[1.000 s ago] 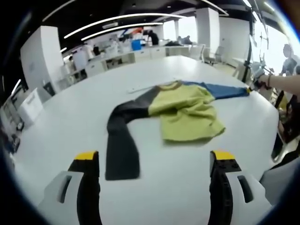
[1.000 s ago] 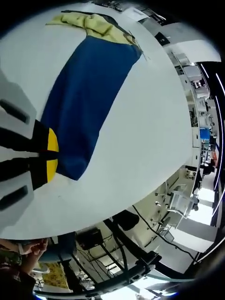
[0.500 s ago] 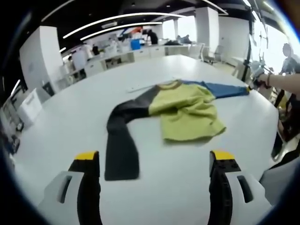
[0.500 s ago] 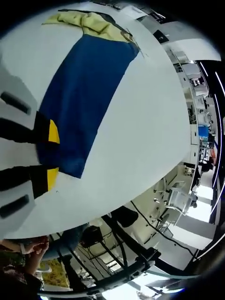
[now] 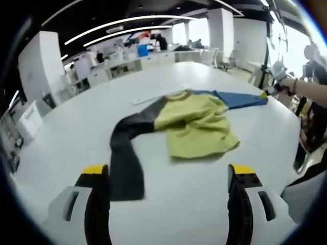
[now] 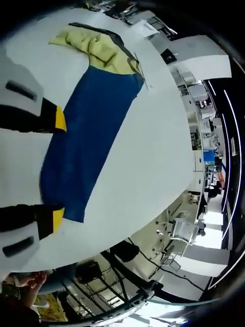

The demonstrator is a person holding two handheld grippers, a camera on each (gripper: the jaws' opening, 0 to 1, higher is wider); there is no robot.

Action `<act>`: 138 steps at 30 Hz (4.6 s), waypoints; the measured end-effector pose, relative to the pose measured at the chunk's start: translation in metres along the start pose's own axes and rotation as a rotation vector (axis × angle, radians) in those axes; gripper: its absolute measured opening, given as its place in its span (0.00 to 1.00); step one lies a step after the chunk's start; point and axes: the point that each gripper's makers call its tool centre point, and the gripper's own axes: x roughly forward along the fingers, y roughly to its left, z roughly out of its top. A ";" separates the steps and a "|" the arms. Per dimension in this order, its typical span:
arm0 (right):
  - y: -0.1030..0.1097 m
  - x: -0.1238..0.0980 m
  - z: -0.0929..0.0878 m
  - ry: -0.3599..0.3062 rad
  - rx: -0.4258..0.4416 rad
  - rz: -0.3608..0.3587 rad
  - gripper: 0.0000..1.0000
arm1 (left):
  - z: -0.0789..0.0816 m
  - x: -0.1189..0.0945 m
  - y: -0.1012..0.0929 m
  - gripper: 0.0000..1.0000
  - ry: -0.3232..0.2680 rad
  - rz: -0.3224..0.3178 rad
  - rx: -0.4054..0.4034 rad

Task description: Fold the garment on the visible template until the final outline fits inside the template.

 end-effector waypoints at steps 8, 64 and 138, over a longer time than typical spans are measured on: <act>0.050 -0.026 0.003 -0.047 -0.159 0.171 0.81 | 0.005 0.002 -0.016 0.92 -0.002 -0.038 0.032; 0.191 -0.096 -0.035 -0.222 -0.532 0.562 0.98 | 0.010 0.103 -0.179 0.42 -0.035 -0.340 0.145; 0.209 -0.078 -0.040 -0.196 -0.543 0.570 0.90 | 0.120 0.148 -0.055 0.00 -0.164 -0.222 0.098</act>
